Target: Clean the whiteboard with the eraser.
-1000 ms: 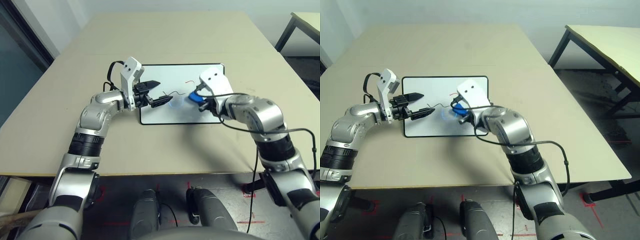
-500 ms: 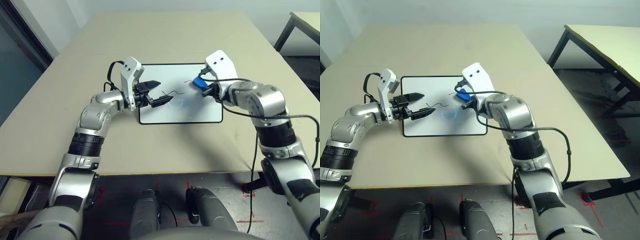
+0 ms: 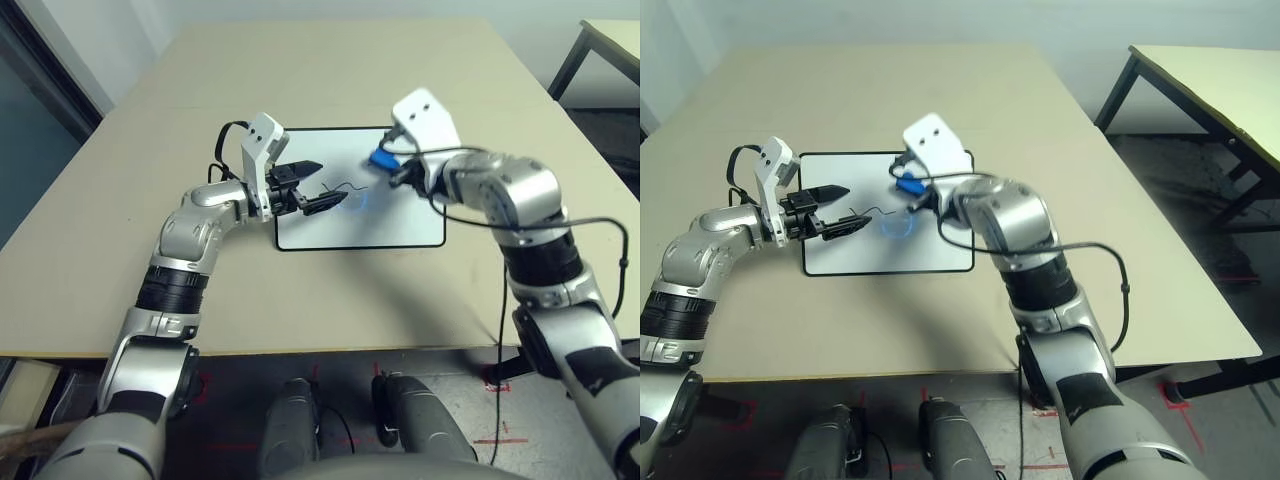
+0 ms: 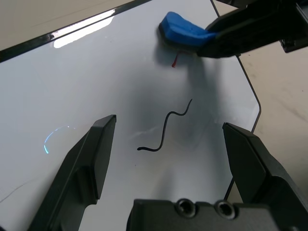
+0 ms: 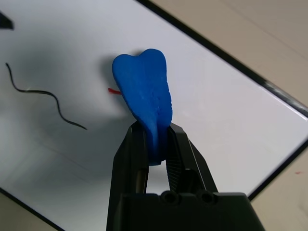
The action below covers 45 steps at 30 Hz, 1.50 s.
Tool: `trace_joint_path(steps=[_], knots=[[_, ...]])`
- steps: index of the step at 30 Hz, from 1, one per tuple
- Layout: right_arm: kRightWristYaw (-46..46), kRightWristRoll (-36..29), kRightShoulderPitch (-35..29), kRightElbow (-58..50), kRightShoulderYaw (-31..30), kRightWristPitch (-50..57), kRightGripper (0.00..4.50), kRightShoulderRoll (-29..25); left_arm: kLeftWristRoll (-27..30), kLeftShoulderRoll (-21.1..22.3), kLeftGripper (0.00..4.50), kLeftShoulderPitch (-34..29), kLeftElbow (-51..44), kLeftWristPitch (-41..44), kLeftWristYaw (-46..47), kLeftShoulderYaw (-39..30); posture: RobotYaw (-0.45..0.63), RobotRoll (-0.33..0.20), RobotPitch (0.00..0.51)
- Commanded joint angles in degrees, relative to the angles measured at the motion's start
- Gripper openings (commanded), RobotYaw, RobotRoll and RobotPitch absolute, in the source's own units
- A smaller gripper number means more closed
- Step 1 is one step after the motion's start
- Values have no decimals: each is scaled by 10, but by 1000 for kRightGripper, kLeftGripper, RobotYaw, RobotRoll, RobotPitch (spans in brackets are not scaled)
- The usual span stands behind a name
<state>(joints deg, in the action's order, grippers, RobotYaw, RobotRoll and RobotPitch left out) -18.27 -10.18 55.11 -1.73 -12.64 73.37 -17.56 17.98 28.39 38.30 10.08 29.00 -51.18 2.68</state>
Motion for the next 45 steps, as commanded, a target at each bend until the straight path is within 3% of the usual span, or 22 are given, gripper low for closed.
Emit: trace_joint_path(steps=[1,5,16,27,36,45], knots=[[-9,-18,-44,-64,-37,62,512,5,-1,3,4500,-7,-6,3,0,1,-88,0,120],[-13,-29,-82,-121,-54,103,512,-4,-2,3,4500,-8,-7,3,2,-1,-86,0,118],[-8,10,8,44,-18,-6,512,-34,0,0,4500,-8,-9,2,8,0,-88,0,112],[-15,-22,-85,-108,-59,102,511,-22,1,1,4500,-9,-9,3,9,-1,-90,0,117],[-4,12,3,35,-12,-1,510,-31,2,3,4500,-10,-11,4,7,-2,-89,0,118],[-13,-17,-83,-98,-66,88,509,2,2,5,4500,-12,-11,3,8,-5,-83,0,121]])
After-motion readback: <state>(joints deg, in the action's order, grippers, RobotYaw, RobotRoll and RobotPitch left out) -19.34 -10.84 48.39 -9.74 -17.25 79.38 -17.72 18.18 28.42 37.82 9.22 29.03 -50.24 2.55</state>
